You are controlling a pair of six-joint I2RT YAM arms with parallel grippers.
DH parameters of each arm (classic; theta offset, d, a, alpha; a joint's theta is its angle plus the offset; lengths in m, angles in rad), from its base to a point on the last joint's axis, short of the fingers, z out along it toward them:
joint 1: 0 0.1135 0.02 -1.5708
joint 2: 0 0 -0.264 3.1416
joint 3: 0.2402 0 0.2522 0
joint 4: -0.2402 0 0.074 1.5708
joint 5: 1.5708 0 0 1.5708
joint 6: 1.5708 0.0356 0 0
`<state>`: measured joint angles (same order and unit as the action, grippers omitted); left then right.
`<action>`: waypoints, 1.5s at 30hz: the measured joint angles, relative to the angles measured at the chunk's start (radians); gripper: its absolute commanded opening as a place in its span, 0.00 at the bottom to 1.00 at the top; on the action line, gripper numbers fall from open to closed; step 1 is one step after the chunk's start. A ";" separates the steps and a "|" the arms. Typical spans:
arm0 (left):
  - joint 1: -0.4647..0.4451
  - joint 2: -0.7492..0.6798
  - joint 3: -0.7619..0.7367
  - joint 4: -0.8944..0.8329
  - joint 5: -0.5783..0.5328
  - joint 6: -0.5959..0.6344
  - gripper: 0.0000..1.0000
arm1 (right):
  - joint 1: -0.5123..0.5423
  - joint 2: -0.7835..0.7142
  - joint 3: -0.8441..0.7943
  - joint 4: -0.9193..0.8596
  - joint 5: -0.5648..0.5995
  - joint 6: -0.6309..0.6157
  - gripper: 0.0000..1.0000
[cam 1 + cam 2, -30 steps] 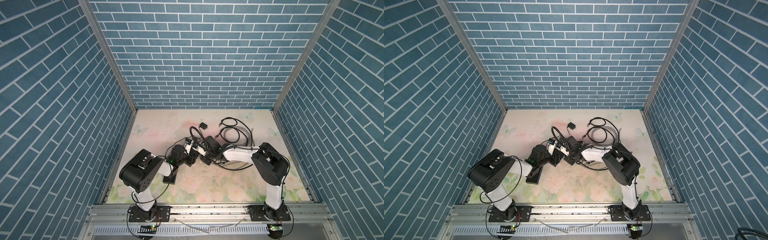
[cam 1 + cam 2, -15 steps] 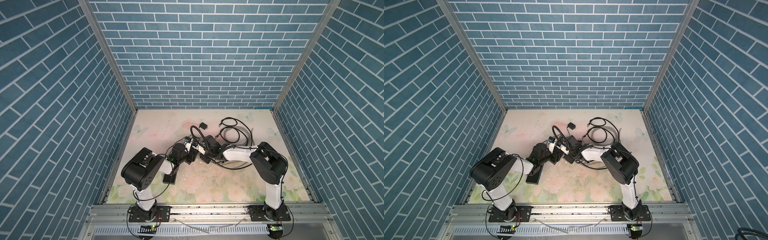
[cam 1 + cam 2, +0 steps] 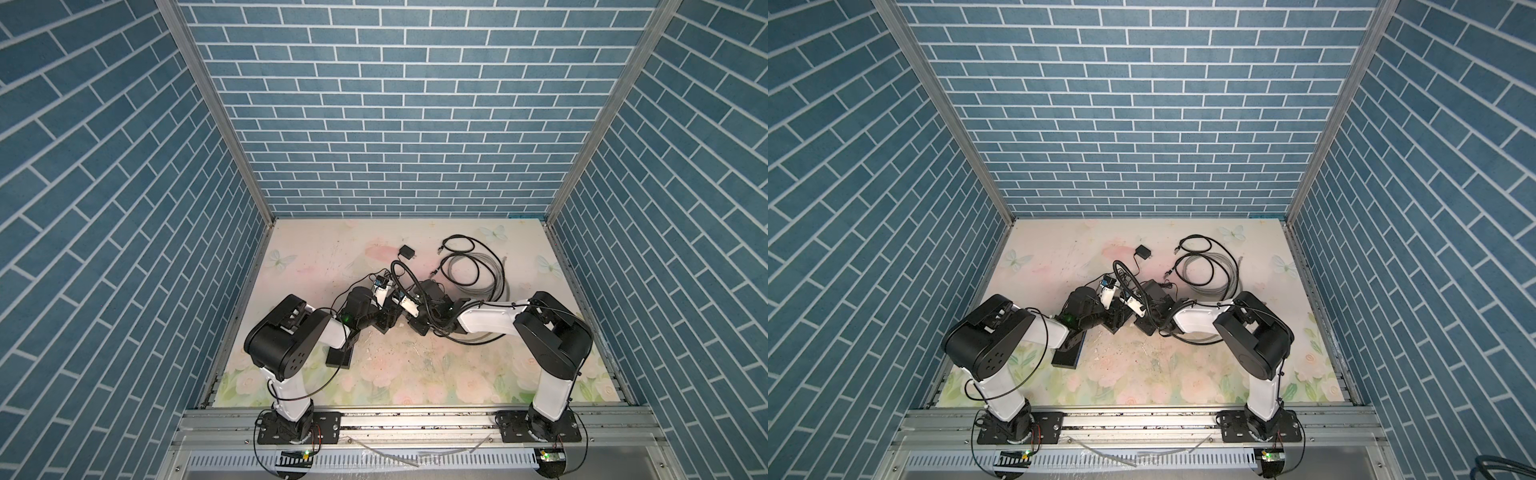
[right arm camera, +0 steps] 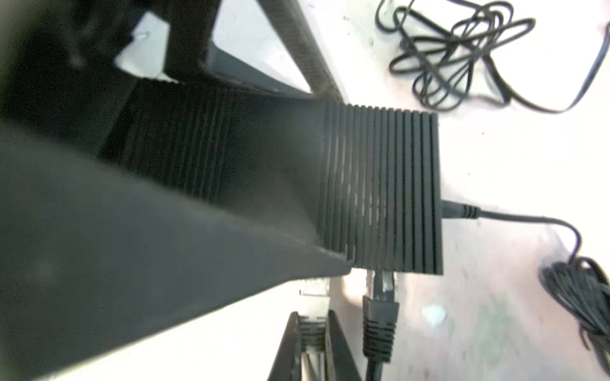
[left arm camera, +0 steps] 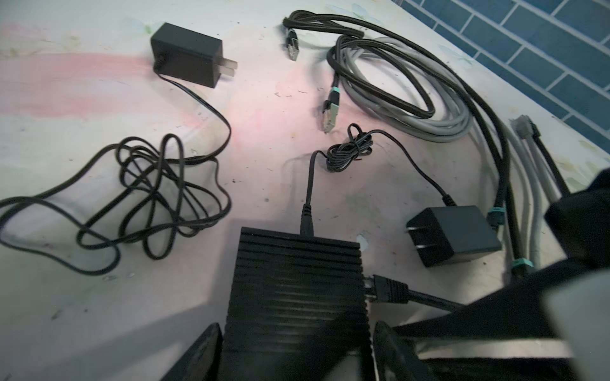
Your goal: Insert the plug into the switch port
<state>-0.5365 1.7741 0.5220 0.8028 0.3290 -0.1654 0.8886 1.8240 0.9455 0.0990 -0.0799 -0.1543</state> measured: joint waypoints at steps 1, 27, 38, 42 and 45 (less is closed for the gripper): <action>-0.002 -0.002 0.000 -0.003 0.008 -0.002 0.77 | 0.002 -0.008 -0.016 0.013 0.004 0.001 0.00; -0.018 -0.147 -0.039 -0.048 -0.059 -0.067 1.00 | 0.021 -0.029 -0.079 0.172 0.040 0.034 0.08; -0.016 -0.147 -0.118 0.002 -0.130 -0.130 1.00 | 0.026 -0.068 -0.114 0.213 0.050 0.034 0.09; -0.013 -0.147 -0.135 0.046 -0.172 -0.156 1.00 | 0.026 -0.068 -0.114 0.215 0.049 0.034 0.09; -0.011 -0.150 -0.147 0.084 -0.191 -0.169 1.00 | 0.026 -0.068 -0.114 0.215 0.048 0.034 0.10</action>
<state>-0.5472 1.6245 0.3748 0.8867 0.1379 -0.3340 0.9150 1.7557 0.8310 0.3138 -0.0322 -0.1200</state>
